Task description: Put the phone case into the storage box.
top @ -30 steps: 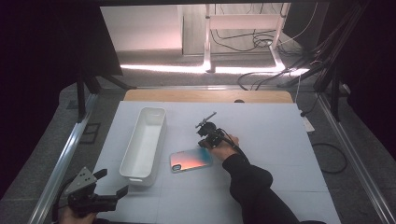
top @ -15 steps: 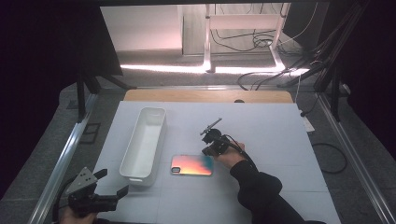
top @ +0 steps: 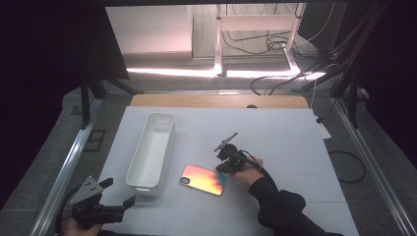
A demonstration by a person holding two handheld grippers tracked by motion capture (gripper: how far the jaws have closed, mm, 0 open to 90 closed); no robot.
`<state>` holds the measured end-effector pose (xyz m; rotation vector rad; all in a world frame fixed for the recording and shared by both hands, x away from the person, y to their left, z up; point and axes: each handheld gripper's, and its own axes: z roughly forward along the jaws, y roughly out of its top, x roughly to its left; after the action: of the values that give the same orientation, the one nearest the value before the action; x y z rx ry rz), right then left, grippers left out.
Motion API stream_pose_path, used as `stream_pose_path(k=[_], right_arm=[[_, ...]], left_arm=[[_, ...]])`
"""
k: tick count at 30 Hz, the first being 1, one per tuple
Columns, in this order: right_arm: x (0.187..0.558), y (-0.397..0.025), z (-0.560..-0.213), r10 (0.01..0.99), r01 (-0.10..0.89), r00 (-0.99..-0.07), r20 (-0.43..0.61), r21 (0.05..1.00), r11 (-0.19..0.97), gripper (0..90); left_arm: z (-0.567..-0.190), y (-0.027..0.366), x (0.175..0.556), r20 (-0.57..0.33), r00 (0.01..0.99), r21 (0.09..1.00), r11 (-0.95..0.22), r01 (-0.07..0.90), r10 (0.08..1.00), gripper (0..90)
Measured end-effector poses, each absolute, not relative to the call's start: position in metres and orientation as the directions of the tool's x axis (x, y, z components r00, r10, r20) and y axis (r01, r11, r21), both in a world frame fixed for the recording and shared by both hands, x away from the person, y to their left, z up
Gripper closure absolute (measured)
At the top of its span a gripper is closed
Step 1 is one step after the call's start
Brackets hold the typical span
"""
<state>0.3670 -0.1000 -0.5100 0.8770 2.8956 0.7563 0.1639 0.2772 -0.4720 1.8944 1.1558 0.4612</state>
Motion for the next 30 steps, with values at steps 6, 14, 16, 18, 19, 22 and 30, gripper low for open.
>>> stream_pose_path(k=[6, 14, 16, 18, 19, 22, 30], right_arm=[[0.354, -0.104, -0.510, 0.514, 0.508, -0.849, 0.124, 0.459, 0.729, 89.5], [0.342, -0.108, -0.510, 0.507, 0.502, -0.853, 0.125, 0.460, 0.732, 89.5], [0.342, -0.108, -0.510, 0.506, 0.502, -0.853, 0.125, 0.460, 0.733, 89.4], [0.342, -0.108, -0.510, 0.506, 0.501, -0.854, 0.124, 0.459, 0.734, 88.0], [0.342, -0.109, -0.509, 0.508, 0.499, -0.854, 0.115, 0.459, 0.735, 85.4], [0.342, -0.111, -0.505, 0.519, 0.500, -0.849, 0.100, 0.467, 0.729, 74.8], [0.335, -0.115, -0.492, 0.524, 0.486, -0.849, 0.063, 0.482, 0.729, 43.9]], left_arm=[[-0.472, 0.277, 0.164, -0.112, 0.505, 0.812, -0.215, 0.543, 0.856, 1.7], [-0.472, 0.277, 0.164, -0.109, 0.505, 0.811, -0.217, 0.543, 0.856, 1.7], [-0.472, 0.277, 0.164, -0.108, 0.506, 0.812, -0.218, 0.542, 0.856, 1.7], [-0.472, 0.277, 0.164, -0.110, 0.505, 0.812, -0.215, 0.543, 0.856, 1.7], [-0.472, 0.277, 0.164, -0.112, 0.505, 0.812, -0.214, 0.543, 0.856, 1.7], [-0.472, 0.277, 0.164, -0.113, 0.504, 0.812, -0.213, 0.543, 0.856, 1.7], [-0.472, 0.277, 0.164, -0.110, 0.505, 0.812, -0.216, 0.543, 0.856, 1.7]])
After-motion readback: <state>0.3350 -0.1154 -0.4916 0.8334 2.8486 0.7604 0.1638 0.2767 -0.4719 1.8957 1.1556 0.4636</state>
